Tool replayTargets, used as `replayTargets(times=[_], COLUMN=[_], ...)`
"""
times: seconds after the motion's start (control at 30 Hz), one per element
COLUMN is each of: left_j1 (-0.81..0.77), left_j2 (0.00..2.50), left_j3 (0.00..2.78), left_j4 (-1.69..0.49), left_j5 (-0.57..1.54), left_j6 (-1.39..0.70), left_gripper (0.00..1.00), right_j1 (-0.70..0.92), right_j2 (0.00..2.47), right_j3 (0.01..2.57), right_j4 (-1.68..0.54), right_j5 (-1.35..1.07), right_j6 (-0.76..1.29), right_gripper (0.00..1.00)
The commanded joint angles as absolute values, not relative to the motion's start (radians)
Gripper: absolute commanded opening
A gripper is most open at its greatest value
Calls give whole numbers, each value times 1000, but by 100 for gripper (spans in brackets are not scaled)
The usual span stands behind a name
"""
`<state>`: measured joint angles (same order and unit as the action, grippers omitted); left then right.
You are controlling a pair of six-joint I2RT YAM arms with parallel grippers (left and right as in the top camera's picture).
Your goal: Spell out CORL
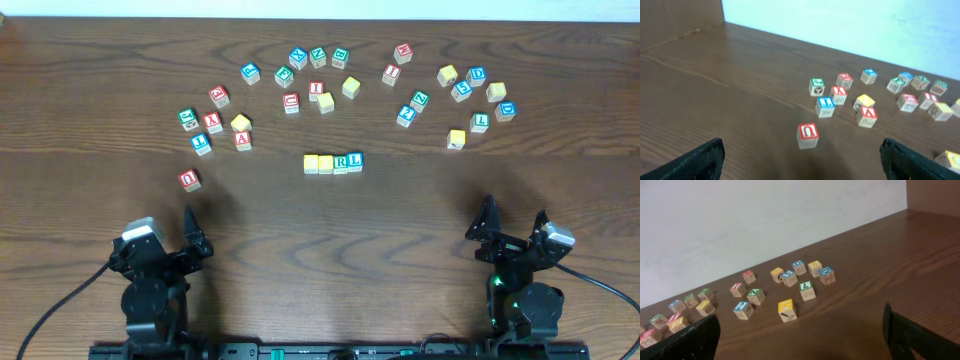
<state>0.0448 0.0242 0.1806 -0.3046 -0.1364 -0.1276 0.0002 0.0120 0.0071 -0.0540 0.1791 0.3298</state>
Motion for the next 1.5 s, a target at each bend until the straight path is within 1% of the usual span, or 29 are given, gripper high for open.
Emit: replayTargets(times=[0.0,0.37,0.53,0.63,1.47], left_j1=[49,49,49,49,49], left_j2=[2,1,1,1,4], left_j3=[154,10,4,4,4], left_j4=[-250,44,17,-69,-61], left_j5=[-150,-150,-150,-150,-146], left_j6=[-86,-15,-14,-14,-15], left_gripper=[98,98,97,98,98], right_j1=[-4,-4,-4,-4,-4], right_j2=[7,7,7,7,7], right_j3=[6,6,6,6,6], right_j4=[-57,-57,-57,-57,-57], right_j5=[181,181,181,181,181], right_j6=[336,336,336,336,336], right_gripper=[99,99,99,99,99])
